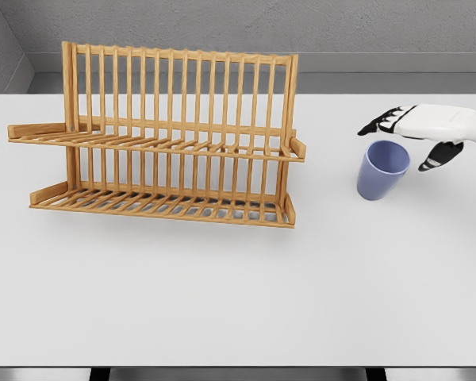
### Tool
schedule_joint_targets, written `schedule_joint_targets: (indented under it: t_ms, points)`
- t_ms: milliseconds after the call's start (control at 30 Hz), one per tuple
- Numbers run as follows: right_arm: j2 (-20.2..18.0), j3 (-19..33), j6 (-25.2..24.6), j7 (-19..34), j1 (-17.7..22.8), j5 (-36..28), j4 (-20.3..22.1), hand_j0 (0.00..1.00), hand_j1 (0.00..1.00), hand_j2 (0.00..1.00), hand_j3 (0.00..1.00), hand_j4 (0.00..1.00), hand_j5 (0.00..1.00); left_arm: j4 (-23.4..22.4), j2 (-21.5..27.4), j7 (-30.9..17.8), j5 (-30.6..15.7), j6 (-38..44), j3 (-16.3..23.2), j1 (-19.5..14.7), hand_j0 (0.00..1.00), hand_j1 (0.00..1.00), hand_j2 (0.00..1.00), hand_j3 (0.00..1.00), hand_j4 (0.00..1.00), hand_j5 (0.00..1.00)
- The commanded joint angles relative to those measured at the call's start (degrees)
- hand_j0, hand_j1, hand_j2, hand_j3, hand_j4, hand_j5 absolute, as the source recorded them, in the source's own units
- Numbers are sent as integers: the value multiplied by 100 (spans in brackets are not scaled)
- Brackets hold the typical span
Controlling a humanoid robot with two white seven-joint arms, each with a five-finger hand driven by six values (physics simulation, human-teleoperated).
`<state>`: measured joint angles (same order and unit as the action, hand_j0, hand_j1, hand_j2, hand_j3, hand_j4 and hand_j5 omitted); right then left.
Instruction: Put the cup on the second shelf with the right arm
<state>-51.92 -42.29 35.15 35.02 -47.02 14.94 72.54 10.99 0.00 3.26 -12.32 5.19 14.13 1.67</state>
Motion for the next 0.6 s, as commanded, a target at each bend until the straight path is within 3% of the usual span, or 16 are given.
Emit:
schedule_joint_targets:
  t_ms: [0,467,567]
  points:
    - [-2,-51,-15,-2,0,-27,120,100,100,100,100,100,100,-1,0,-1,2,0,2,0,100,100,100,100,100,100]
    - [42,-420,-15,-2,-9,-27,120,100,100,100,100,100,100,-1,0,-1,2,0,2,0,100,100,100,100,100,100]
    - [42,-429,-15,-2,-9,-27,120,75,75,75,75,75,75,-1,0,-1,2,0,2,0,100,100,100,100,100,100]
